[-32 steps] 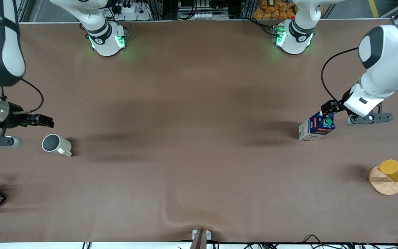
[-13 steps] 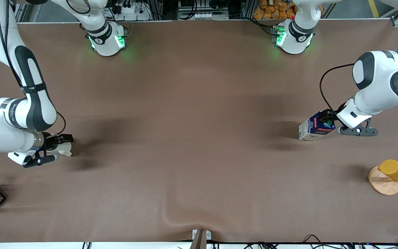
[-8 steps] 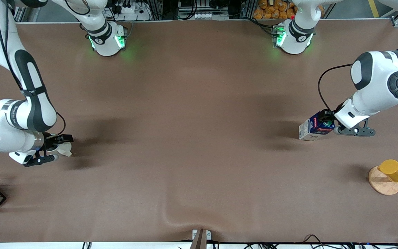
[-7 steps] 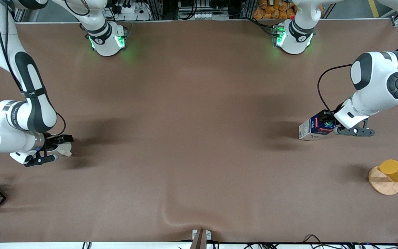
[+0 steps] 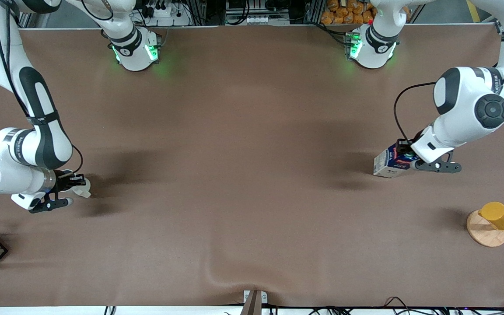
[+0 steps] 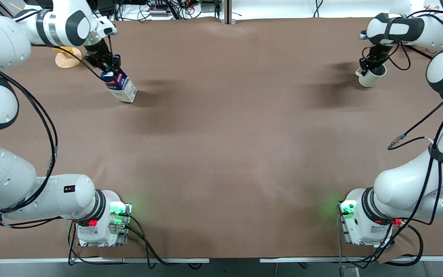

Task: Place milk next to cup
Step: 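Grasp the milk carton with the left gripper while the right gripper grasps the mug, then carry the white mug toward the table middle with the right gripper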

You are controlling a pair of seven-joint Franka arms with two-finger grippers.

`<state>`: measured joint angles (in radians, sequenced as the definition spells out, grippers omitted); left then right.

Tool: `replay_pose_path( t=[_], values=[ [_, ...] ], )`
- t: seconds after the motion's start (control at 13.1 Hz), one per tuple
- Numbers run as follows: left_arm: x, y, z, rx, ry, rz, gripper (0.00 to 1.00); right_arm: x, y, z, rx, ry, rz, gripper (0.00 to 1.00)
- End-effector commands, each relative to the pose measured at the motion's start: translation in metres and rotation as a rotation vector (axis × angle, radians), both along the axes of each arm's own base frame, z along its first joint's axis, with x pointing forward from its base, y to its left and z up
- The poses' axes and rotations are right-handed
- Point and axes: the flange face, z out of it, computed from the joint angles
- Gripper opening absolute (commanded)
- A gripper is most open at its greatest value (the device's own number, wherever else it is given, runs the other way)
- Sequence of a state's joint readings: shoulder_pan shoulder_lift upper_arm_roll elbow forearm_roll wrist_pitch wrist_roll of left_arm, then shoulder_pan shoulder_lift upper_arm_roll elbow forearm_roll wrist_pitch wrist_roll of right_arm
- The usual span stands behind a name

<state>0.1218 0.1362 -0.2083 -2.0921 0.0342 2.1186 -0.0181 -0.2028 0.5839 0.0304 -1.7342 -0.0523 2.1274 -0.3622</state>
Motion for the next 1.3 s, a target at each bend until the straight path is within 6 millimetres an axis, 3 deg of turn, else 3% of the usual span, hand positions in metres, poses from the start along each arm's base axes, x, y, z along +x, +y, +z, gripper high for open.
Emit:
replay_pose_path(
  t=[0.0,0.23,0.46,0.61,0.69,0.84,0.99,1.22],
  values=[
    [0.011,-0.025,0.032,0.007,0.008,0.025,0.39,0.010,0.005,0.028,-0.009,-0.035,0.013,0.00],
    [0.017,-0.067,0.063,0.000,-0.022,0.011,0.40,0.027,0.034,0.065,-0.013,-0.102,0.065,0.00],
    [0.020,-0.081,0.102,0.014,0.012,0.026,0.40,0.049,0.105,0.084,-0.002,-0.156,0.144,0.00],
    [0.023,-0.082,0.134,0.016,0.016,0.024,0.40,0.060,0.153,0.079,0.002,-0.174,0.195,0.00],
    [0.025,-0.083,0.145,0.012,0.006,0.023,0.41,0.065,0.181,0.078,0.004,-0.183,0.204,0.00],
    [0.029,-0.089,0.157,0.003,-0.012,0.016,0.42,0.067,0.264,0.079,0.005,-0.204,0.202,0.00],
    [0.034,-0.093,0.164,-0.006,-0.028,0.010,0.44,0.056,0.336,0.074,0.006,-0.214,0.156,0.00],
    [0.034,-0.089,0.167,-0.005,-0.031,0.017,0.44,0.038,0.421,0.061,0.045,-0.219,0.204,0.00]
  ],
)
